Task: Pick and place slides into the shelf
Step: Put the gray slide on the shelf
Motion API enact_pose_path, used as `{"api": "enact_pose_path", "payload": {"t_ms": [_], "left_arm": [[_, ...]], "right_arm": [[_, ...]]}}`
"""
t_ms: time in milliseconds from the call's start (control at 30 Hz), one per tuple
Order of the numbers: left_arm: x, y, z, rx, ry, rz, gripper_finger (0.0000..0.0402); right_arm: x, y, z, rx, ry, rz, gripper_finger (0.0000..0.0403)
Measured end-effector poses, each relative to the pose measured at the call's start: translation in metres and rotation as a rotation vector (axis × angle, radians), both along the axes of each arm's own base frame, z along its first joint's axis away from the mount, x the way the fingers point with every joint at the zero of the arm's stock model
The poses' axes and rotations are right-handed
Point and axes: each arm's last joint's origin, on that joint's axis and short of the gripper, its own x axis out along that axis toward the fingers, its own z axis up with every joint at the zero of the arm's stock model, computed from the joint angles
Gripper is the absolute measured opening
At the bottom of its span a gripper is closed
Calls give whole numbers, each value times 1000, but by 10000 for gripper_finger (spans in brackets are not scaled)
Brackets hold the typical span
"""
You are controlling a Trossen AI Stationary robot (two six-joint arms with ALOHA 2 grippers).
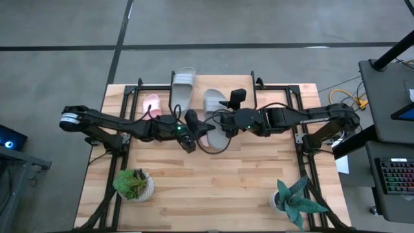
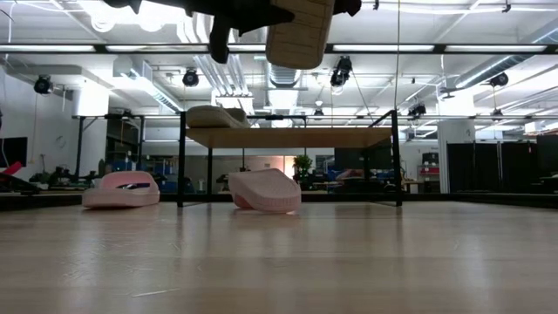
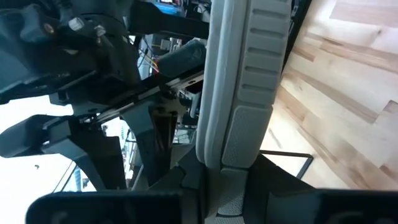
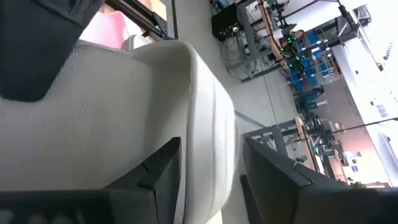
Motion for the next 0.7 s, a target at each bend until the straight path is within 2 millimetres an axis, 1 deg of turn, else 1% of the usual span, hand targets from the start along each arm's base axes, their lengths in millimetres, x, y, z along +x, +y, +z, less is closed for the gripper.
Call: {"api": "enact_pose_path", "payload": {"t_ms": [167, 233, 300, 367, 500, 533, 633, 700], "left_arm": [[5, 0, -1, 21, 10, 11, 37], [7, 0, -2, 22, 13, 17, 37], [8, 0, -3, 22, 17, 17, 37], [9, 0, -3, 22, 17, 18, 37], [9, 0, -2, 20, 15, 19, 37], [9, 0, -2, 16, 13, 20, 37], [8, 0, 0, -44, -5, 31, 38], [6, 0, 2, -128, -27, 51, 58]], "right_arm": [[0, -1, -2, -2, 20, -2, 160], [-1, -1, -3, -1, 30, -7, 153], [-2, -1, -4, 3, 36, -12, 136], [-2, -1, -4, 3, 40, -12, 108], [-2, -2, -4, 1, 44, -11, 30], [-2, -2, -4, 0, 44, -11, 20], [-1, -3, -4, 2, 35, -14, 14], [-1, -4, -3, 4, 25, -18, 12]]}}
